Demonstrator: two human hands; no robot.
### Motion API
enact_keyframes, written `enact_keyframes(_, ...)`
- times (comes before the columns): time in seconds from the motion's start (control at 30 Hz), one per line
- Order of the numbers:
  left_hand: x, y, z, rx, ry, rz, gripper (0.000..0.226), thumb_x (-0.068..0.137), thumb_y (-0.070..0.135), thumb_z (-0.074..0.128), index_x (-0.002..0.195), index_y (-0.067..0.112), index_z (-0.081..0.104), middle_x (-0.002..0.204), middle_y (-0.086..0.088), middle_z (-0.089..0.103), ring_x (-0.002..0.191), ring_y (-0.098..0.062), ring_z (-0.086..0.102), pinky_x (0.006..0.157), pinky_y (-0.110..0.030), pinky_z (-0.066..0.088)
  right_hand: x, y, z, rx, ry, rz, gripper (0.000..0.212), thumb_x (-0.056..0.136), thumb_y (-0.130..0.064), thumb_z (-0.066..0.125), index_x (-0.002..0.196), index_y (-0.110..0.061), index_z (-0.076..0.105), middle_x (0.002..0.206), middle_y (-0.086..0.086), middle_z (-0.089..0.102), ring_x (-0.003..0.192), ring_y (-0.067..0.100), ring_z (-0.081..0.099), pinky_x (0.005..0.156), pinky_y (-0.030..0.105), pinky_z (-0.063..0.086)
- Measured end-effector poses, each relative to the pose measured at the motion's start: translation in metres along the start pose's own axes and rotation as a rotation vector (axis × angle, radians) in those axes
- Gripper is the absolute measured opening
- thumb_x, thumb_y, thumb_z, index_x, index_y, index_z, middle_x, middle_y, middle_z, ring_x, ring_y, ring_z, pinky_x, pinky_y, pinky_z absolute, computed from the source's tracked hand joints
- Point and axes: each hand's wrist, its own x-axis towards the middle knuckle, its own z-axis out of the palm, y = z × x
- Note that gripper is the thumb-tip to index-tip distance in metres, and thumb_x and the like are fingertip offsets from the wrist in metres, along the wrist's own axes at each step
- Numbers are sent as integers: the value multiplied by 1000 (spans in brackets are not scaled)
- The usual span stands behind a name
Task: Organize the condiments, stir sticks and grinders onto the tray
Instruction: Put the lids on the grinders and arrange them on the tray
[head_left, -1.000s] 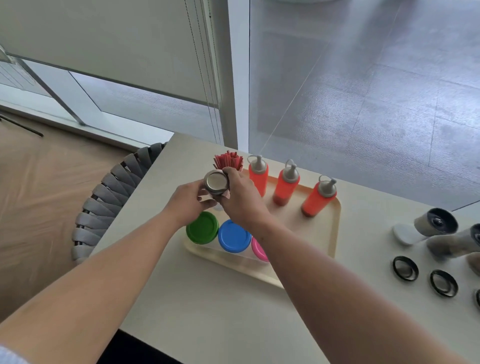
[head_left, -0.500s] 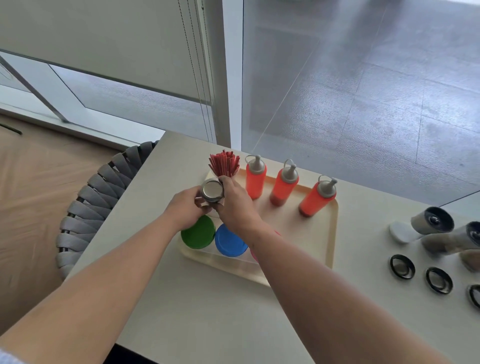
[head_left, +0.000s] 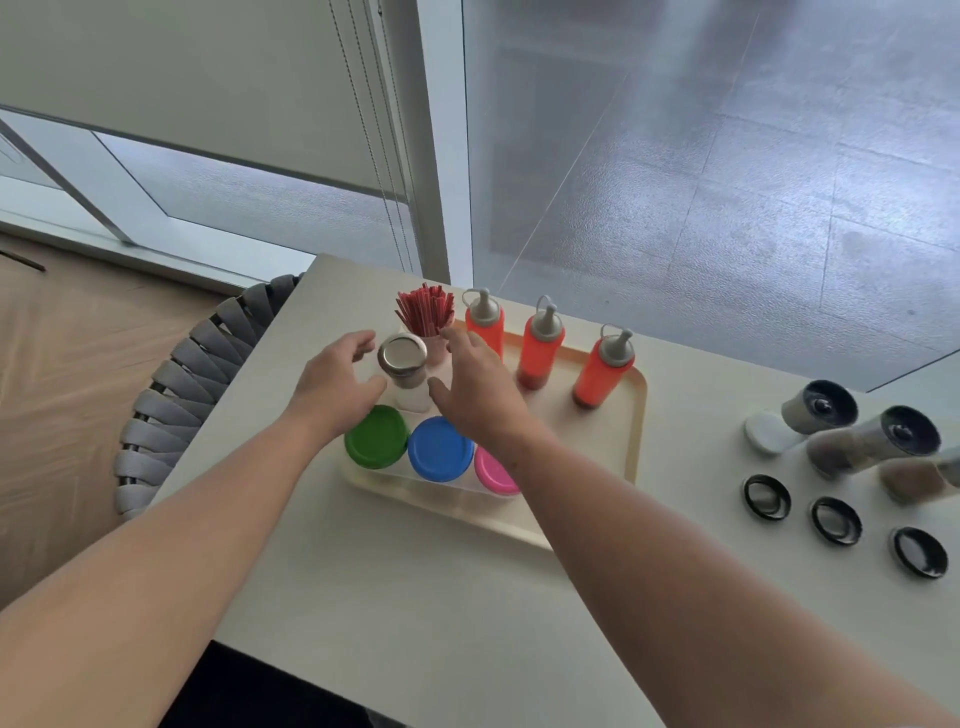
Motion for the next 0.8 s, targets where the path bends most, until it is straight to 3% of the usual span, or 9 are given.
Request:
enact_keyframes(0.1,-15,21,-3,38,86,82,62,83,13,73,142,14,55,136,-5,62,127,-20,57,111,-35,42,-15,8,-23,-28,12,8,50,89,-15,68,135,-9,51,129,11,58,113,29,56,84,27,39)
enact_keyframes(0.27,-44,80,17,75,158,213,54,83,10,73,135,10,61,124,-7,62,114,-22,58,98,-25,41,-50,30,-68,-36,49,4,40,86,-15,70,124,-7,59,117,11,61,104,30,60,88,37,49)
enact_keyframes(0.4,-70,131,57,54,131,317,48,82,12,70,129,8,64,119,-6,63,106,-19,61,101,-20,43,-88,62,-111,-65,88,18,34,85,-17,69,118,-8,63,114,10,62,102,29,61,86,33,45)
enact_keyframes(0.53,-89,172,104,62,115,390,43,80,9,72,123,9,65,116,-7,65,106,-23,63,97,-37,50,-124,96,-145,-54,99,51,29,84,-15,68,112,-8,65,112,9,63,101,31,59,87,35,48)
enact_keyframes(0.8,-121,241,204,3,-70,434,49,81,10,71,129,12,62,116,-1,62,103,-13,60,96,-27,48,-187,182,-202,-114,88,185,34,88,-19,67,121,-10,62,111,6,61,102,26,59,80,29,41)
